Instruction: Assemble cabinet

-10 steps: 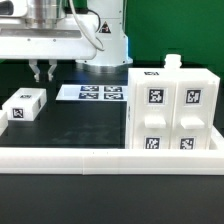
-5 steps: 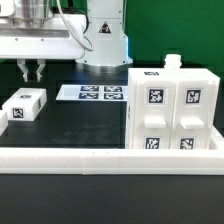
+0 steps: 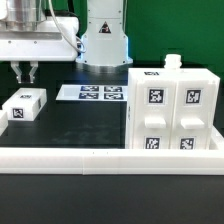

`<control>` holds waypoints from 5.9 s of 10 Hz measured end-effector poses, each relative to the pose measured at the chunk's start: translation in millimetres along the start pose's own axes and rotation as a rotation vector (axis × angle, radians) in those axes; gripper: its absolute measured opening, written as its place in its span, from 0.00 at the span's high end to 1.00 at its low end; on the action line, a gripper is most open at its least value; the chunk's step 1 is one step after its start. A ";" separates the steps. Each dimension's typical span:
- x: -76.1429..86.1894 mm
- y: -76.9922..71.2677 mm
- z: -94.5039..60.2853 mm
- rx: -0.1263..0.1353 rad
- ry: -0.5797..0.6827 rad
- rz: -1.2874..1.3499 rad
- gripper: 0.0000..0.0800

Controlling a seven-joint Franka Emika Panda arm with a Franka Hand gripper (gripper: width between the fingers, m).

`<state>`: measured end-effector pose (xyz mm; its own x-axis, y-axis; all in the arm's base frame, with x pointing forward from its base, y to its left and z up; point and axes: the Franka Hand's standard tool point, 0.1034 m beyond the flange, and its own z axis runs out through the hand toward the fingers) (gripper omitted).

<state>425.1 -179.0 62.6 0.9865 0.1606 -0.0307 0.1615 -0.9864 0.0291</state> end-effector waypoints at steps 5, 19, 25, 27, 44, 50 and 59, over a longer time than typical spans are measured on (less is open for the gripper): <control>-3.3 9.4 0.6 -0.005 -0.002 -0.002 0.83; -7.8 3.0 32.4 -0.010 -0.001 0.104 0.15; -4.7 1.4 33.5 -0.011 0.000 0.092 0.93; -3.4 1.8 26.4 -0.002 0.000 0.091 0.99; -5.4 8.9 13.6 0.041 -0.028 0.142 1.00; -5.5 9.0 13.8 0.041 -0.028 0.140 1.00; -9.2 10.6 15.8 0.042 -0.034 0.146 1.00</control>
Offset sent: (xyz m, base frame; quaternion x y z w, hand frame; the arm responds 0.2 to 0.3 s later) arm 0.0000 0.0000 0.0000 0.0000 0.0000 0.0000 1.0000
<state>417.3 -191.5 47.4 0.9979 0.0149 -0.0626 0.0145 -0.9999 -0.0065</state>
